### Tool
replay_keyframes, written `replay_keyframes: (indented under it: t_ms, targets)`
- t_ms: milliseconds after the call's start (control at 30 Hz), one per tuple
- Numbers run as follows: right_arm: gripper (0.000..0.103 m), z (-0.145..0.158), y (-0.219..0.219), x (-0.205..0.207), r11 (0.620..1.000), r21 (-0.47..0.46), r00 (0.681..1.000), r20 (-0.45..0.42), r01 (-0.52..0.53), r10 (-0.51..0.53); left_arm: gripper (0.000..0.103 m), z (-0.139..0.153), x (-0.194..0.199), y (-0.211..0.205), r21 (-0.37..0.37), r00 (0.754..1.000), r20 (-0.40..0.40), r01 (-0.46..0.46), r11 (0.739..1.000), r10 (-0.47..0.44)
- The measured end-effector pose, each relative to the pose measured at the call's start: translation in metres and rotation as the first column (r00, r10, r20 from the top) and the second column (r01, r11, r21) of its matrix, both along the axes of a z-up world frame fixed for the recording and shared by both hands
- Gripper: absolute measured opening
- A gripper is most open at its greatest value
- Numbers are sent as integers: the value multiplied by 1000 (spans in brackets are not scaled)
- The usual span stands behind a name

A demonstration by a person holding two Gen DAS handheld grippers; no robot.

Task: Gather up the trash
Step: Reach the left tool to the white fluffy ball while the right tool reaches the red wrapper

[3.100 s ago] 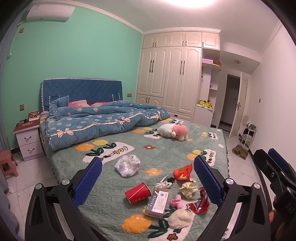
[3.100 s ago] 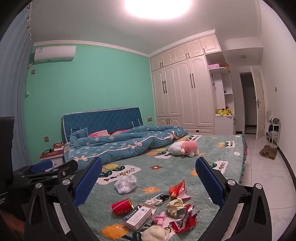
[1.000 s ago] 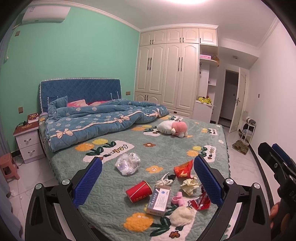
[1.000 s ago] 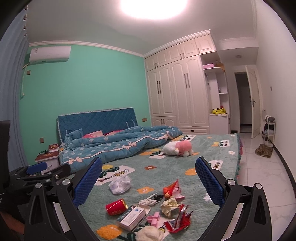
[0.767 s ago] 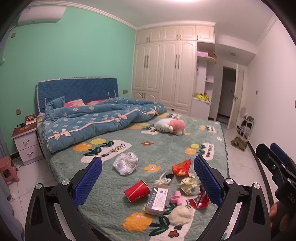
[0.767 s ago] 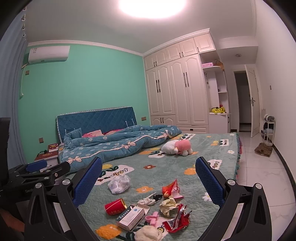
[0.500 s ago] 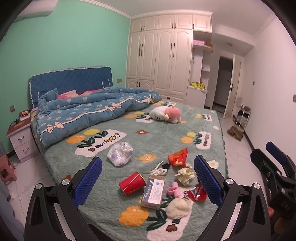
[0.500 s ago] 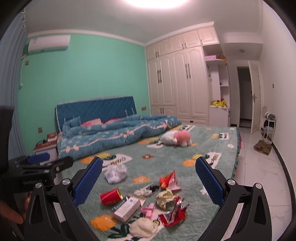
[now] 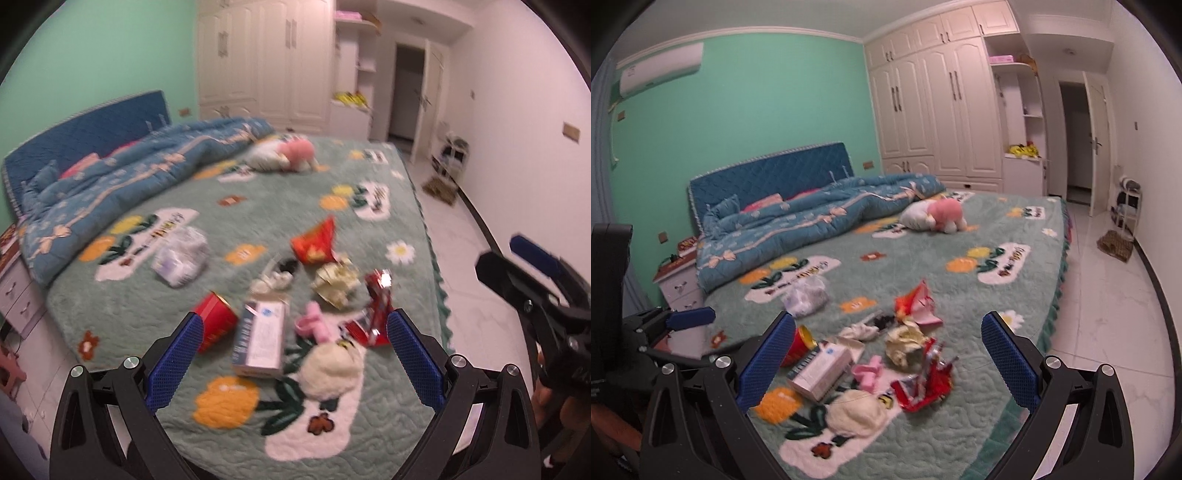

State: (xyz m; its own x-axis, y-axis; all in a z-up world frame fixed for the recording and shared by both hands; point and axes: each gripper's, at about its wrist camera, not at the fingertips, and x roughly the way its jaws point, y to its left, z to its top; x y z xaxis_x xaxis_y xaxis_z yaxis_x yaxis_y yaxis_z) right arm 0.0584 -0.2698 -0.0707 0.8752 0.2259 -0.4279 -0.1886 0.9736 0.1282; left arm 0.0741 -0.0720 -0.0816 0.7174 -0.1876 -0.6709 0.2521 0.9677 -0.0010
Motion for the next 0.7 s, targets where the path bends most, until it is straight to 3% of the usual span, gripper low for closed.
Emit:
replay_keyframes:
  t_ms: [167, 500, 700]
  targets:
    - [98, -17, -5, 10, 999, -37, 999, -36, -2, 1, 97, -27, 16, -18, -13, 989, -121, 83, 996, -84]
    - [99, -52, -23, 40, 999, 45, 978, -206, -5, 14, 97, -71, 42, -38, 6, 953, -265, 155, 988, -148]
    - [99, -67, -18, 51, 999, -38, 970, -243, -13, 3, 97, -91, 60, -42, 5, 926, -340, 178, 984, -165]
